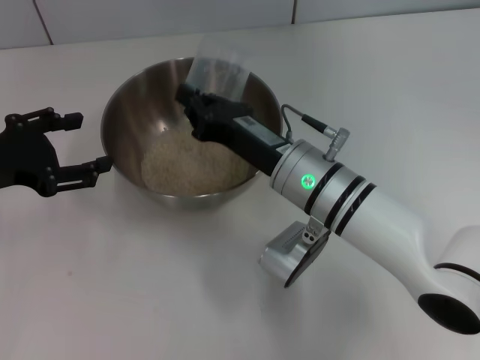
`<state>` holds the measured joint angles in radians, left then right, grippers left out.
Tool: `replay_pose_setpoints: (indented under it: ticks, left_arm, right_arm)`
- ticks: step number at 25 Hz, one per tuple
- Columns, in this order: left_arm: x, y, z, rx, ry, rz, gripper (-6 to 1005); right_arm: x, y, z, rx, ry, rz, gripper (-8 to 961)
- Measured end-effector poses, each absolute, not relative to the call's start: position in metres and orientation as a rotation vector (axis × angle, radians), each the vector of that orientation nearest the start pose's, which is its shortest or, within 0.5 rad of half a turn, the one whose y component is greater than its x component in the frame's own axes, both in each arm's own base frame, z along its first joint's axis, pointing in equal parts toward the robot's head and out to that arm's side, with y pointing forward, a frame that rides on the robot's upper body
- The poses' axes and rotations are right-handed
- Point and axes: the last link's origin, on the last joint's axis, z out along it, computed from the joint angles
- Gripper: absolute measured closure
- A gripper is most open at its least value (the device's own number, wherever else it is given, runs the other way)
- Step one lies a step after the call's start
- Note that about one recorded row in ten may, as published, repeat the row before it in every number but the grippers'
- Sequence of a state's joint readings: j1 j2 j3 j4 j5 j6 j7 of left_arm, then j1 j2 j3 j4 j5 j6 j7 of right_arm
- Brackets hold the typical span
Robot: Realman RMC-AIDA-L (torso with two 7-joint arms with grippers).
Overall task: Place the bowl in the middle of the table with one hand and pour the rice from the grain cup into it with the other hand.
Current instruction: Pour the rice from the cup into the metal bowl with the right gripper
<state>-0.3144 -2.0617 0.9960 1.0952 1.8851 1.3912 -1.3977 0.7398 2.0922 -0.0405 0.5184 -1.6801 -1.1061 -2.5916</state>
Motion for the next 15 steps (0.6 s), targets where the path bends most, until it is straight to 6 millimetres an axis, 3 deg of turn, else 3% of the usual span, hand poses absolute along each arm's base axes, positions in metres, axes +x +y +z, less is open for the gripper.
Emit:
replay_pose_setpoints:
  ticks: [2, 5, 7, 8, 9, 12, 13, 14, 15]
  left_arm:
    - [-0.261, 0.329, 0.042, -2.621, -0.273, -0.375, 193]
    - [-0.262, 0.329, 0.042, -2.621, -0.274, -0.375, 194]
    - [-0.262, 0.329, 0.042, -2.62, -0.275, -0.377, 194]
    - [-0.262, 0.329, 0.042, -2.62, -0.274, -0.377, 194]
    - [-0.262, 0.329, 0.042, -2.62, -0.274, -0.377, 194]
    - [-0.262, 0.328, 0.042, -2.621, -0.268, -0.374, 194]
    - [-0.262, 0.328, 0.042, -2.623, -0.266, -0.375, 194]
    - [-0.262, 0.328, 0.042, -2.623, -0.266, -0.375, 194]
    - [-0.262, 0.329, 0.042, -2.623, -0.267, -0.376, 194]
  right_arm:
    - [0.173, 0.322, -0.136, -0.919, -1.92, -0.613, 939]
    - [0.165, 0.32, -0.135, -0.997, -1.812, -0.586, 939]
    - [0.154, 0.318, -0.131, -1.148, -1.6, -0.503, 940]
    - [0.142, 0.314, -0.124, -1.289, -1.35, -0.355, 940]
    - [0.142, 0.314, -0.124, -1.289, -1.35, -0.355, 940]
    - [0.138, 0.308, -0.109, -1.431, -0.97, -0.089, 939]
    - [0.141, 0.307, -0.098, -1.493, -0.714, 0.088, 939]
    - [0.141, 0.307, -0.098, -1.493, -0.714, 0.088, 939]
    - [0.145, 0.307, -0.092, -1.514, -0.572, 0.186, 940]
